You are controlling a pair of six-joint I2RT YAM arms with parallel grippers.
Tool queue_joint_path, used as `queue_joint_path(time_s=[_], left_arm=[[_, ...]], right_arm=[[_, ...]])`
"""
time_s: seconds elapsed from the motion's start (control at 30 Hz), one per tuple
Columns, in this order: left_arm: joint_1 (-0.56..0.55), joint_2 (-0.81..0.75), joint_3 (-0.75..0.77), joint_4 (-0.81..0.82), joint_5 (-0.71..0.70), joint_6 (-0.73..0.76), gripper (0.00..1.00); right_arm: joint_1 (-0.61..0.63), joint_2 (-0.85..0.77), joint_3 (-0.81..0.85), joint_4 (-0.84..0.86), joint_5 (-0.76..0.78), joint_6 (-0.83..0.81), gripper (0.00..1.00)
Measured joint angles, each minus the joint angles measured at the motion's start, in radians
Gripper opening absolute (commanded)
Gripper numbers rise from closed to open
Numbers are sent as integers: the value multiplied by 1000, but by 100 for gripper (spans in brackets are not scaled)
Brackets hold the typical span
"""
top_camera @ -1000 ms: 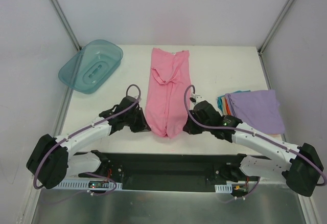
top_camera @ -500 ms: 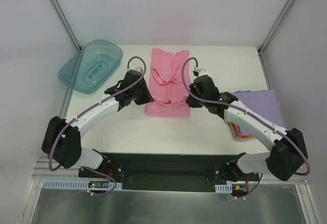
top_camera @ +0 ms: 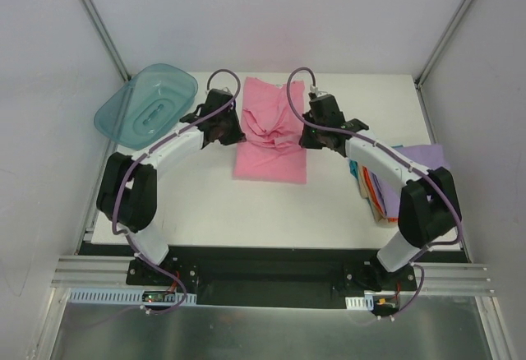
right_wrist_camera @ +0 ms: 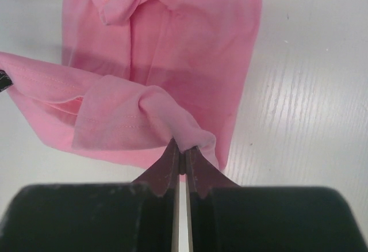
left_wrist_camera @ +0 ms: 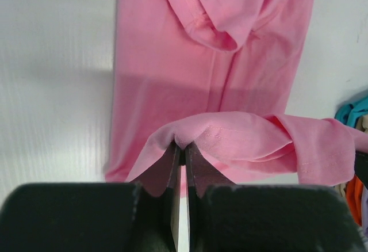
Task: Fold and stack the t-shirts
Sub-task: Fold the folded rectangular tshirt in 1/3 of the way
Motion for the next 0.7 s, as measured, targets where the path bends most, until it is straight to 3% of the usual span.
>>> queue_joint_path(time_s=[0.33,0.47,0.53,0.6,0.63,0.7], left_arm=[[56,195,161,0,81,11,0],[76,269,210,0,138,11,10],[86,300,229,-1,161,11,30],[91,322,242,-3,182,11,52],[95,331,249,-3,191,15,69],[101,341,261,-8,211,19,85]], right_arm=[[-64,161,112,3,-61,-13,1],[-96,226,137,5,-100,-13,4],[-108,262,155,5,-128,-13,5],[-122,295,178,3,-148,-11,13],[-128,309,189,2,-154,-10,18],[-134,326,204,1,-160,-9,34]])
